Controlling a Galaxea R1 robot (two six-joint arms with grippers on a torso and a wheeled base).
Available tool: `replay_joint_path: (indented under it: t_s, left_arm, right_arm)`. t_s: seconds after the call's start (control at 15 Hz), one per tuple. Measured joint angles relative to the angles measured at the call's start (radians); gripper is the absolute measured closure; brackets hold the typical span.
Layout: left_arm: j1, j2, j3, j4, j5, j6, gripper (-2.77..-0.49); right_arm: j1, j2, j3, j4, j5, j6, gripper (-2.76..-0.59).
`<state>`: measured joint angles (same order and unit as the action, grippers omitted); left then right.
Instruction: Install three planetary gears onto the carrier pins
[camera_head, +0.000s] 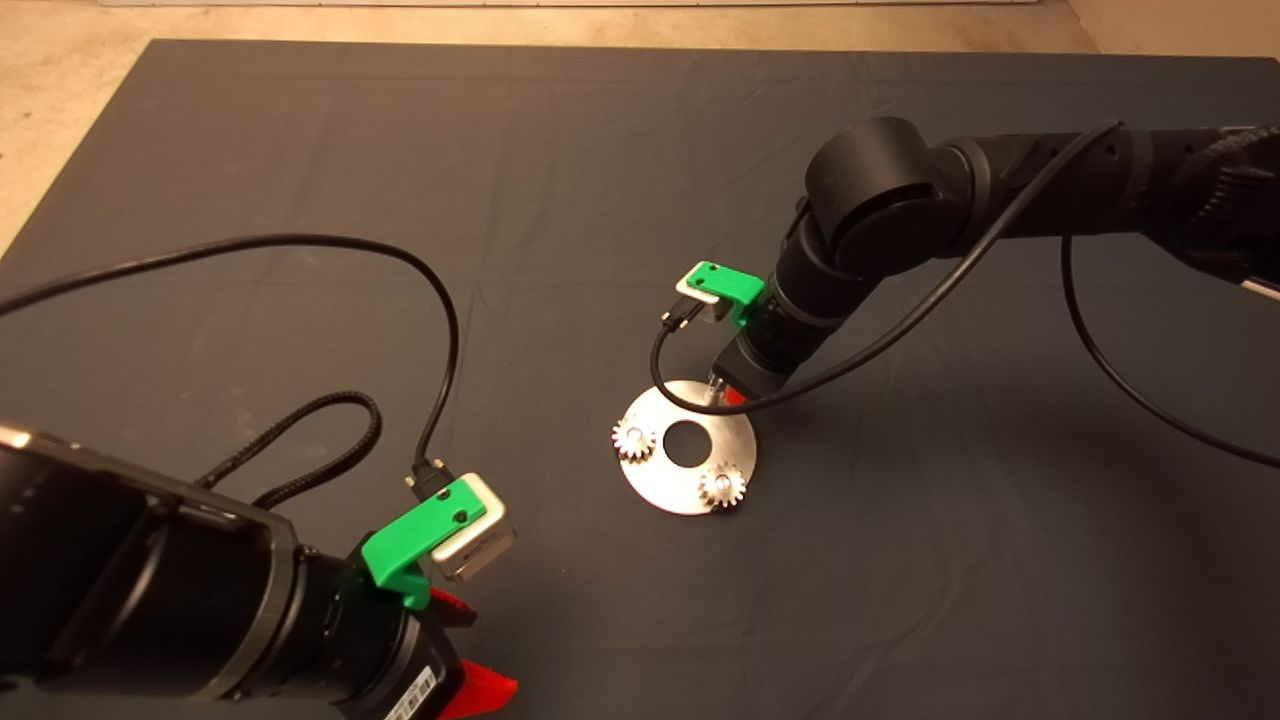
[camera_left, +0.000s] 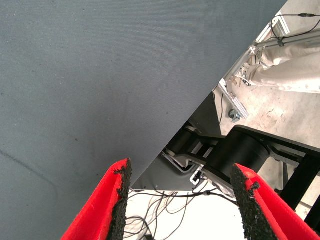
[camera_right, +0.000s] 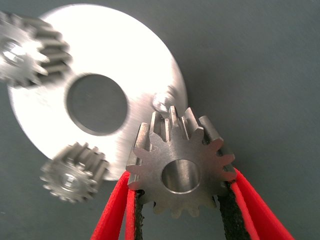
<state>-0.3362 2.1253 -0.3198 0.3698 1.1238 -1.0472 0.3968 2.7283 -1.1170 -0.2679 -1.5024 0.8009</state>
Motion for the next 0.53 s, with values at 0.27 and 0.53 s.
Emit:
replay_joint_path:
  t_s: [0.27,0.53]
  left_arm:
    - [0.000,0.000,0.000,0.000,0.001,0.000,-1.33]
    - [0.000,0.000,0.000,0.000,0.001,0.000,-1.33]
  right_arm:
    - [0.000,0.000,0.000,0.011,-0.013,-0.010,-0.83]
    - [-0.001,0.000,-0.003,0.013,-0.013,-0.024,-0.83]
